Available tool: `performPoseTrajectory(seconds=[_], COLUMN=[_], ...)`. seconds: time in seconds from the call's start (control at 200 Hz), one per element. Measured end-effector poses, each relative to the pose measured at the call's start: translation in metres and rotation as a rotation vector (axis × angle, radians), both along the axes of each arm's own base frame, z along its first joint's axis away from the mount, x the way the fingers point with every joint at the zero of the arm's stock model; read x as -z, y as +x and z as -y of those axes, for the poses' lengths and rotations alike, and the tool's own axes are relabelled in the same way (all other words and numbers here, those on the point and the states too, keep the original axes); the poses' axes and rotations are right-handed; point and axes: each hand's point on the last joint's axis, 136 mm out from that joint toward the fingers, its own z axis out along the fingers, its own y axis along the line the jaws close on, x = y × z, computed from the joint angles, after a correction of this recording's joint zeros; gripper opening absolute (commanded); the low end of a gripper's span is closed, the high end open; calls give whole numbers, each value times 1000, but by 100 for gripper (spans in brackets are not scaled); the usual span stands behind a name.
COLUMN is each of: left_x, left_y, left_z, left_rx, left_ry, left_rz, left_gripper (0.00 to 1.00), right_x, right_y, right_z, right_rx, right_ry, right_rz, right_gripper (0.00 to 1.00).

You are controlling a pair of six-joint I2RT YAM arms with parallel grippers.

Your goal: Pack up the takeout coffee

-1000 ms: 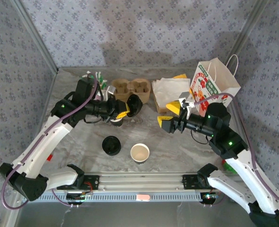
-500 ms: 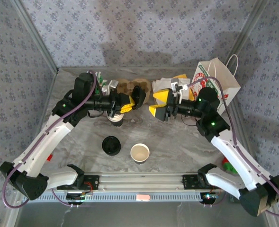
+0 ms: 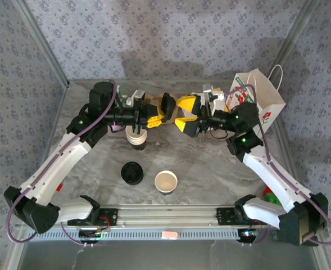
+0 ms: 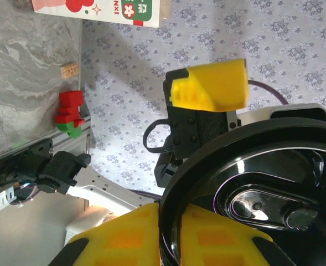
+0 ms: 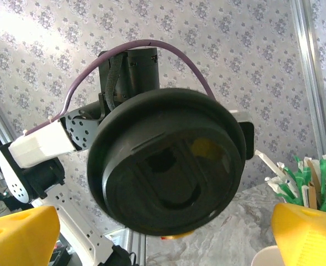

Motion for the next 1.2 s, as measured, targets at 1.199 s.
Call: performPoseTrajectory(seconds=[1.199], left_x=[-25], left_y=[-16], left_z=[9], left_rx=[89], left_ry=[-33], left_rz=[6], left_gripper=[13], right_x=[-38], right_y=[-18], right_z=[-31], right_rx=[-189], right_ry=[61], right_rz=[80], right_gripper=[100])
